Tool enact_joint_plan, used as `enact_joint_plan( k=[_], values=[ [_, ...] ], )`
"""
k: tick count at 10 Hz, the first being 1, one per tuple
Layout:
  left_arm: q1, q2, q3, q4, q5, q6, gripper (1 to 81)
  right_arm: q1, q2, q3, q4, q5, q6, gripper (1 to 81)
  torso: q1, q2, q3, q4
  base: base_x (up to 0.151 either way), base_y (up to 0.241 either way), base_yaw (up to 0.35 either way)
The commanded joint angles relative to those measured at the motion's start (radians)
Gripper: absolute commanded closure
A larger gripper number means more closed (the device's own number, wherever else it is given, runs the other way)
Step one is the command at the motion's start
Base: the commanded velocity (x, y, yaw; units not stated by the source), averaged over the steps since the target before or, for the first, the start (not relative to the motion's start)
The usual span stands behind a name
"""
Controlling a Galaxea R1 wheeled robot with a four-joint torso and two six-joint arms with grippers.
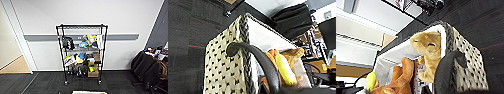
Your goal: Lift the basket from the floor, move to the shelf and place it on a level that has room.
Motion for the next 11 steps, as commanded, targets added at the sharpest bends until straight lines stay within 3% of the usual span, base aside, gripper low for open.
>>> enact_joint_plan(
  k=[1,4,5,7,11],
  values=[
    [-0.139,-0.025,0.037,-0.005,0.023,0.0,81.1,0.134,-0.03,0.038,0.011,-0.005,0.0,81.1,0.0,0.0,0.0,0.0,0.132,0.0,0.0],
    [-0.139,-0.022,0.038,-0.005,0.022,0.0,81.1,0.135,-0.031,0.041,0.011,-0.005,-0.001,81.1,0.0,0.0,0.054,0.0,0.132,0.0,0.0],
    [-0.139,-0.022,0.04,-0.005,0.022,0.0,81.1,0.135,-0.031,0.041,0.011,-0.005,0.0,81.1,0.001,0.0,0.021,0.0,0.132,0.0,0.0],
    [-0.139,-0.022,0.04,-0.005,0.022,0.0,81.1,0.134,-0.031,0.041,0.011,-0.005,0.0,81.1,0.0,0.0,0.044,0.0,0.133,0.0,0.0],
    [-0.139,-0.022,0.047,-0.005,0.022,0.0,81.1,0.131,-0.033,0.044,0.011,-0.005,0.0,81.1,-0.001,-0.001,0.043,0.0,0.144,0.0,0.0]
  ],
)
